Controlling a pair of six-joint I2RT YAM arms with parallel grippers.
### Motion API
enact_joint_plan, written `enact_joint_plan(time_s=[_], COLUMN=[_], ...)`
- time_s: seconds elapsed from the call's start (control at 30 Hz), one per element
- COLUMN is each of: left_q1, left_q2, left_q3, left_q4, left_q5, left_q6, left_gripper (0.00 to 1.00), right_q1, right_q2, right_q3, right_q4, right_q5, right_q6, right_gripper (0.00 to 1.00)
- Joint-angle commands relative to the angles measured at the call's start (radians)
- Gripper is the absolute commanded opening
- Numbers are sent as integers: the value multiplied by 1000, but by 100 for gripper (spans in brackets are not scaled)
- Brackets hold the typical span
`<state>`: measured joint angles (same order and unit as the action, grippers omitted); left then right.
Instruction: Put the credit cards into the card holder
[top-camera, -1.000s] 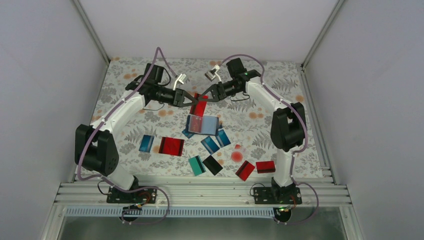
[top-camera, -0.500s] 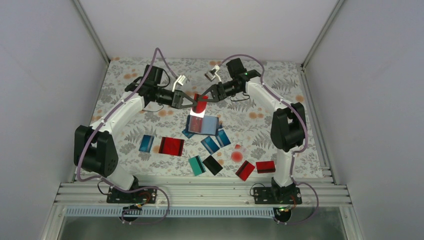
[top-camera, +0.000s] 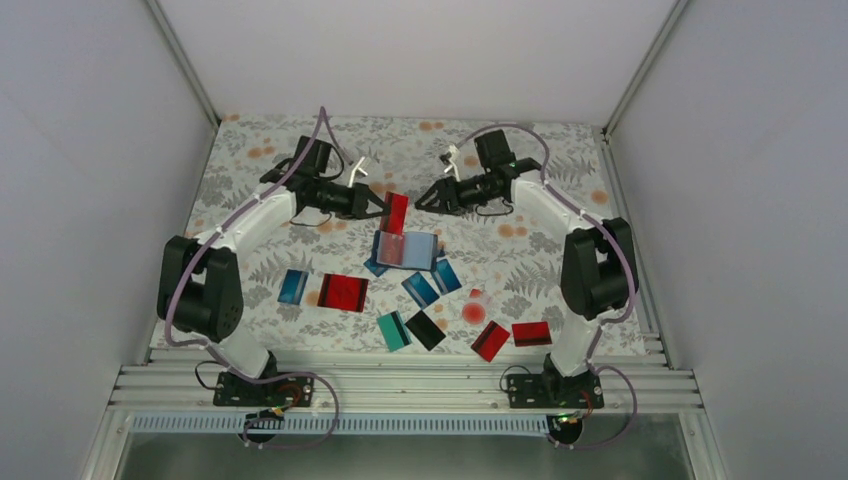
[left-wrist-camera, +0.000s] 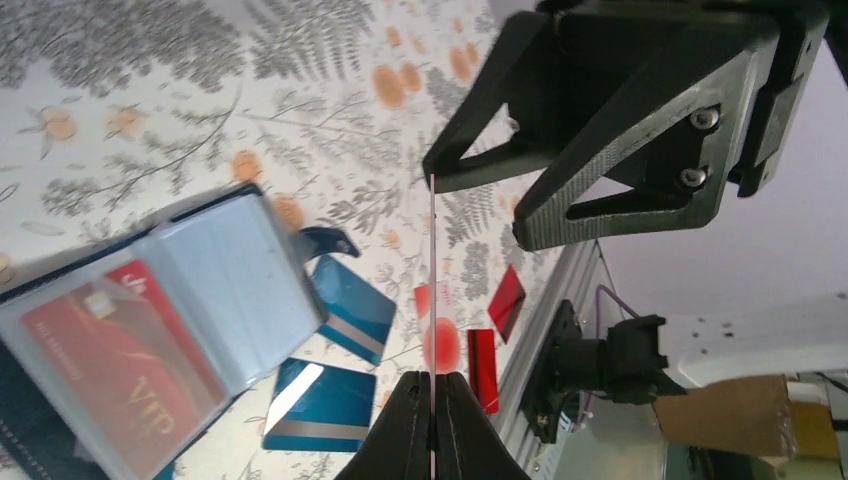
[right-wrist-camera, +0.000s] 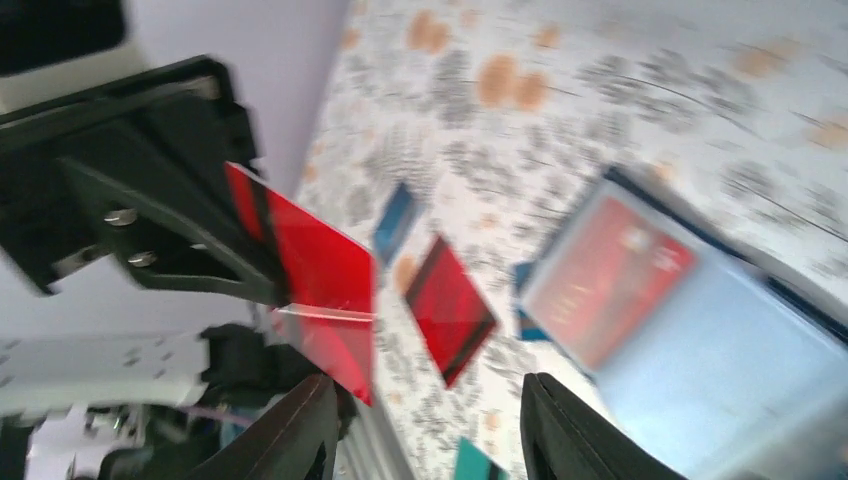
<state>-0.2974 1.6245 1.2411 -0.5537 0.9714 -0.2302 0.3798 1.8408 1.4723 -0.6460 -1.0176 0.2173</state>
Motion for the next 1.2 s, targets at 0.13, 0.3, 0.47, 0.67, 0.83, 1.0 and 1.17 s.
enact_joint_plan(time_s=[0.13, 0.3, 0.47, 0.67, 0.83, 1.0, 1.17], left_q1=[0, -17, -36, -50, -54, -61, -78], left_q2=[125, 197, 249, 292, 315, 330, 330], left_q3=[-26, -16, -16, -6, 0, 0, -3], left_q4=[123, 139, 165, 193, 200, 213, 218], left_q5=[-77, -96, -112, -145, -175, -178, -192], left_q6=[-95, -91, -95, -123, -136, -152, -168], left_gripper=[2, 2, 2, 2, 2, 2, 2], right_q1=[-8, -6, 9, 17, 19, 26, 38], right_q2=[-47, -24, 24, 88, 111, 115, 95], right_q3=[-191, -223, -212, -166, -158, -144, -136], right_q4=[121, 139, 127, 69, 27, -15, -54], right_q5=[304, 363, 358, 405, 455, 491, 537], right_q6=[150, 179, 164, 129, 95, 61, 39], right_gripper=[44, 39, 35, 35, 39, 42, 45])
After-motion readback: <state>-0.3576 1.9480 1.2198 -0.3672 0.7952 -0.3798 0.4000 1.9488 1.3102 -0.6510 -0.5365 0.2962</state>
